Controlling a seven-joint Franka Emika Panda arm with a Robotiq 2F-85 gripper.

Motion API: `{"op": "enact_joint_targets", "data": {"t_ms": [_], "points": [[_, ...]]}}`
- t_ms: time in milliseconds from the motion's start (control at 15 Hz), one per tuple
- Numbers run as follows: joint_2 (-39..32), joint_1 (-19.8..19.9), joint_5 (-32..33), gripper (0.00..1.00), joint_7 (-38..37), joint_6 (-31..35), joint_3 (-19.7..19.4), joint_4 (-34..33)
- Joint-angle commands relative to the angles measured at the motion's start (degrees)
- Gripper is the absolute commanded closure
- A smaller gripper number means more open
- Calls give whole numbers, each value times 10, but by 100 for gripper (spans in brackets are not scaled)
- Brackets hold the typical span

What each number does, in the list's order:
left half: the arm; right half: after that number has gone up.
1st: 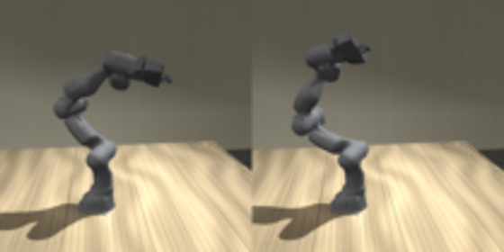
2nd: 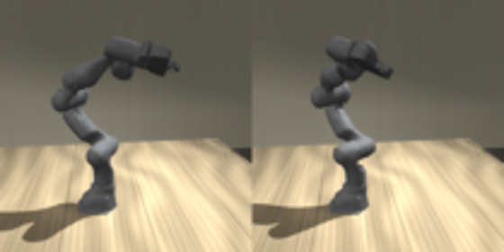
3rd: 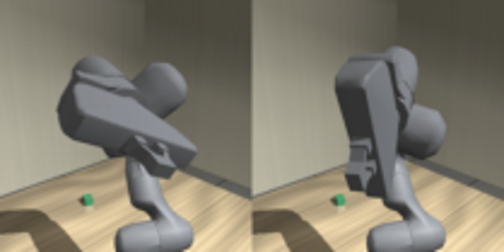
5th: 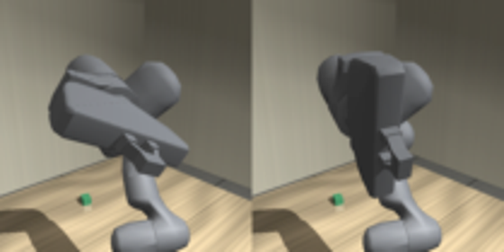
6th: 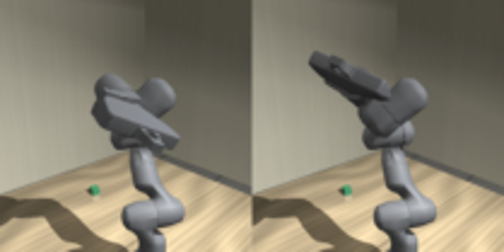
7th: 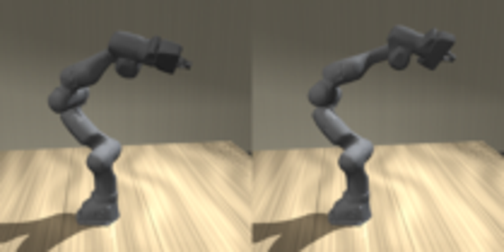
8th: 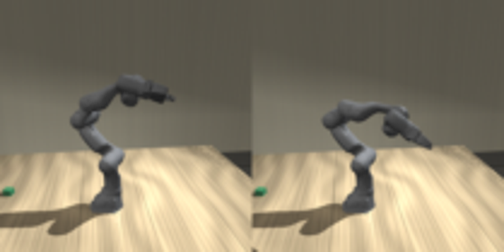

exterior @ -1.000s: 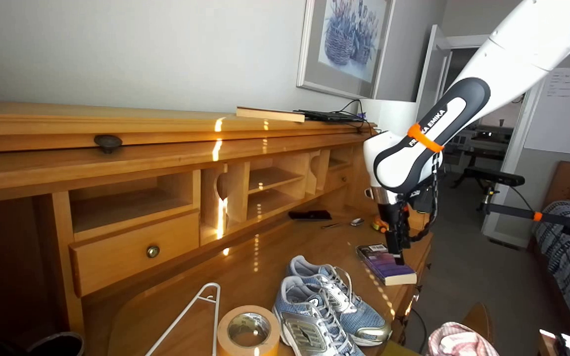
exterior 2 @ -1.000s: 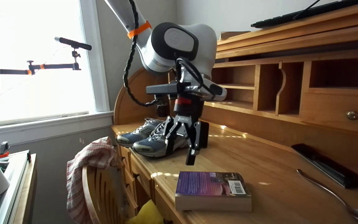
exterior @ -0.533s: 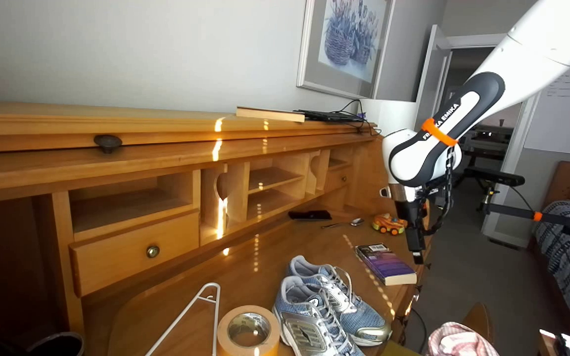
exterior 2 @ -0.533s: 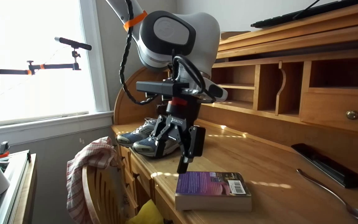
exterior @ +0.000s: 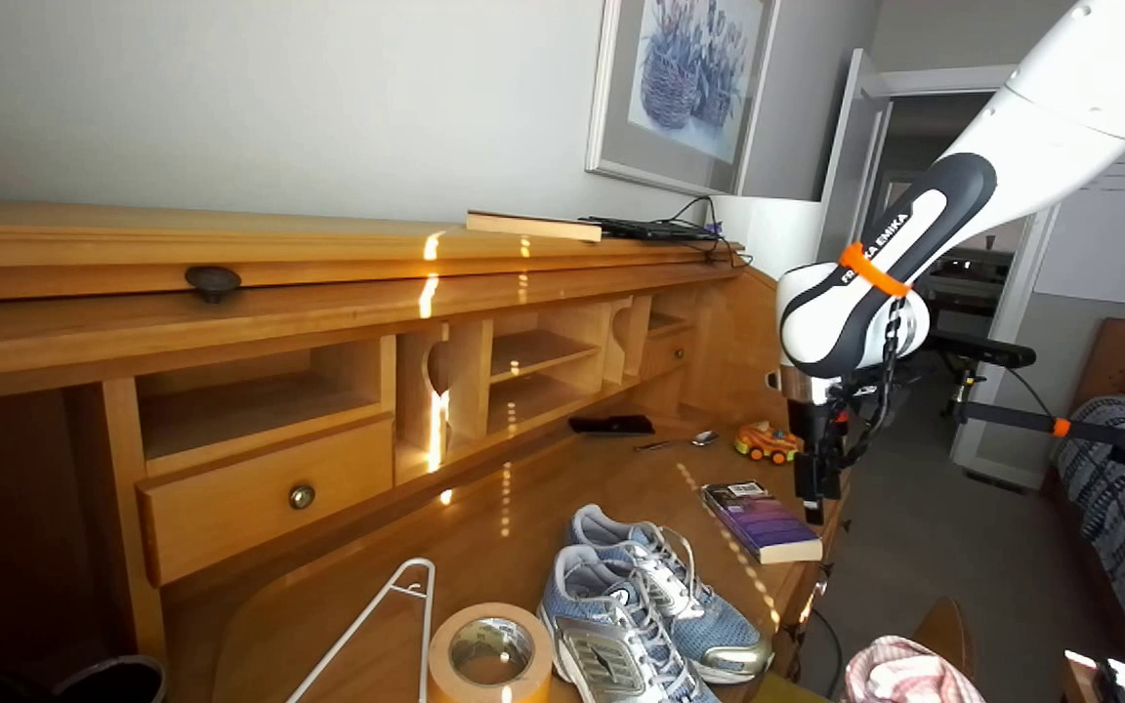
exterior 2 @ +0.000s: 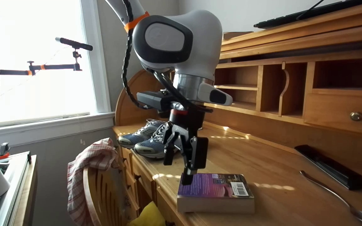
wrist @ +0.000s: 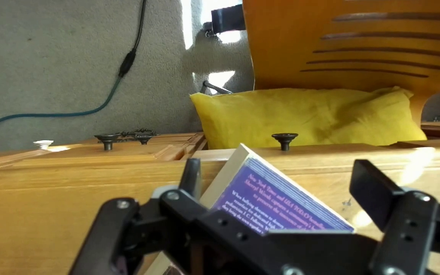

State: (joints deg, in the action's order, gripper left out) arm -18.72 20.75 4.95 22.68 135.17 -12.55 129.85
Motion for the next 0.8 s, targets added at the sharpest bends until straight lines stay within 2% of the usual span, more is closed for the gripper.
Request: {"op": "enact_joint_targets", "data": {"t_ms": [0,400,467,733], "points": [[-11,-14,-2,0,-52,26,-2,4],[-40,-55,32,0,-141,35,-9,-23],[-44,-70,57,0,-178,52,-20,-23],[-65,-104,113,0,-262,44,-35,-37]]}}
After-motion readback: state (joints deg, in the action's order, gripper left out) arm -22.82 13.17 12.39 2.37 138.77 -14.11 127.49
